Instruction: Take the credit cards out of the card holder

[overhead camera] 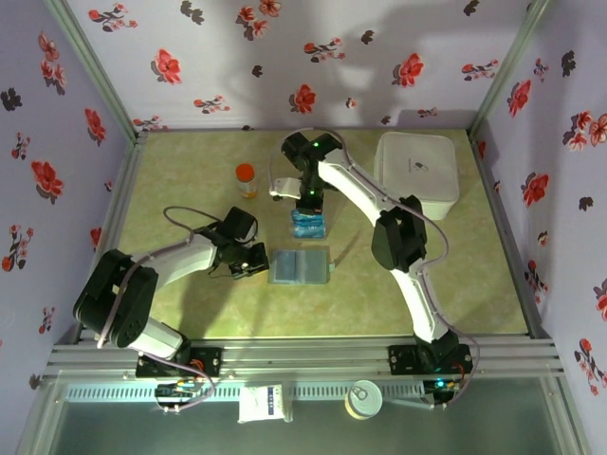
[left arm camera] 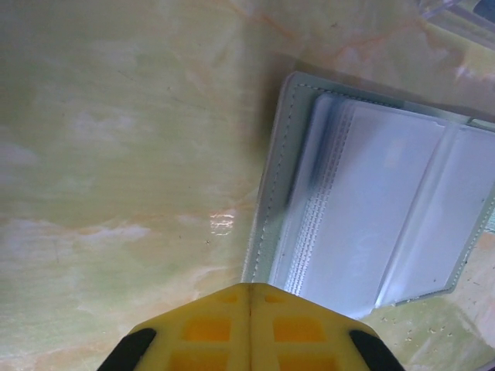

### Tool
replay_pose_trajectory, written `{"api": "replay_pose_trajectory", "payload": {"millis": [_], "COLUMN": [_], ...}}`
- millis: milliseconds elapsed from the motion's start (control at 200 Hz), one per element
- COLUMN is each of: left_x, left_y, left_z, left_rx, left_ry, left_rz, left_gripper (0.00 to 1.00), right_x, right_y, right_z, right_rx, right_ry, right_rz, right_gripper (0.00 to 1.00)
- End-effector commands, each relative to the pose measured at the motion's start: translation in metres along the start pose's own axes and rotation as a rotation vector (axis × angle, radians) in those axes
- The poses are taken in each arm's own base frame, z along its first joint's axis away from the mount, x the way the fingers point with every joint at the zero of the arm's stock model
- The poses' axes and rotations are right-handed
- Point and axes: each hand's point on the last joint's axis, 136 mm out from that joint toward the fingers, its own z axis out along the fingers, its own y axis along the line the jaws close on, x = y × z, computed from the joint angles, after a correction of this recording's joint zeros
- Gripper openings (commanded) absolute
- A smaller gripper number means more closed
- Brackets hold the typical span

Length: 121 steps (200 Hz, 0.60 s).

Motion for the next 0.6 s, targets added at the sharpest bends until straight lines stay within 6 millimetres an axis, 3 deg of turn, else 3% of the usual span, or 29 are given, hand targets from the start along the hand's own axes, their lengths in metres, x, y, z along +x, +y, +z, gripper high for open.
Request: {"api": "replay_pose_trajectory", "payload": {"millis": [0, 260, 355, 600], "left_x": [0.004, 0.006, 0.007, 0.008], "left_y": [0.013, 0.014, 0.014, 0.011], "left_z": [0.004, 0.009, 0.009, 0.009], "left_rx": [-0.043, -0.041, -0.04, -0.024], "left_ry": [0.015, 0.033, 0.034, 0.038], "left_rz": [-0.018, -0.02, -0.022, -0.024], "left_gripper": [0.05, 0.05, 0.05, 0.05], "right_x": [0.005, 0.007, 0.007, 0.009], "right_y": [0.004, 0.006, 0.006, 0.004], "right_z": [0.0, 0.017, 0.019, 0.0], "right_rx": [-0.042, -0.084, -0.087, -0.061], "right_ry": [0.018, 0.027, 0.027, 0.014], "right_rz": [-0.038, -0.04, -0.032, 0.001], "right_gripper": [0.0, 0.0, 0.07, 0.21]}}
